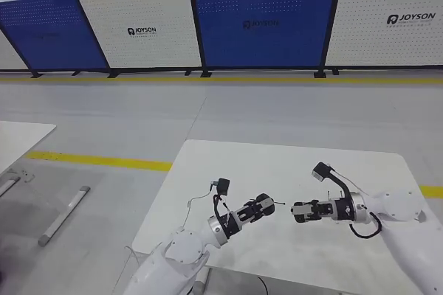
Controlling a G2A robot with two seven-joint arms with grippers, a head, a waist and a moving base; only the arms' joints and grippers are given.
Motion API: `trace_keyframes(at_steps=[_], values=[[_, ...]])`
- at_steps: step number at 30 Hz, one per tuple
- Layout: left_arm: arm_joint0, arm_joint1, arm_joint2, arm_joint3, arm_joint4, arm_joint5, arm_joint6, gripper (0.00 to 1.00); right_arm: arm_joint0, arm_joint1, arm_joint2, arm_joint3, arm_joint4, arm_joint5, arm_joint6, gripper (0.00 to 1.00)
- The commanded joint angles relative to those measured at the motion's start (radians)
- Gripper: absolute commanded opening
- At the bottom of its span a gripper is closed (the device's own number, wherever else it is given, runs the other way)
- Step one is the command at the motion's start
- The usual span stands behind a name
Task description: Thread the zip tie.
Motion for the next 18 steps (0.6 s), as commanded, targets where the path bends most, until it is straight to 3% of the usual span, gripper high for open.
trace_keyframes(at_steps=[1, 5, 9, 14, 18], values=[[0.0, 0.0, 0.0, 0.0, 0.0, 0.0, 0.0, 0.0, 0.0, 0.0, 0.0, 0.0, 0.0, 0.0, 0.0, 1.0], [0.0, 0.0, 0.0, 0.0, 0.0, 0.0, 0.0, 0.0, -0.01, 0.0, -0.003, -0.015, -0.012, 0.007, -0.027, 1.0], [0.0, 0.0, 0.0, 0.0, 0.0, 0.0, 0.0, 0.0, -0.036, 0.012, 0.019, -0.019, -0.076, 0.051, -0.074, 1.0], [0.0, 0.0, 0.0, 0.0, 0.0, 0.0, 0.0, 0.0, -0.093, 0.046, 0.11, 0.004, -0.104, 0.066, -0.081, 1.0], [0.0, 0.0, 0.0, 0.0, 0.0, 0.0, 0.0, 0.0, -0.167, 0.077, 0.202, -0.041, -0.143, 0.081, -0.12, 1.0]])
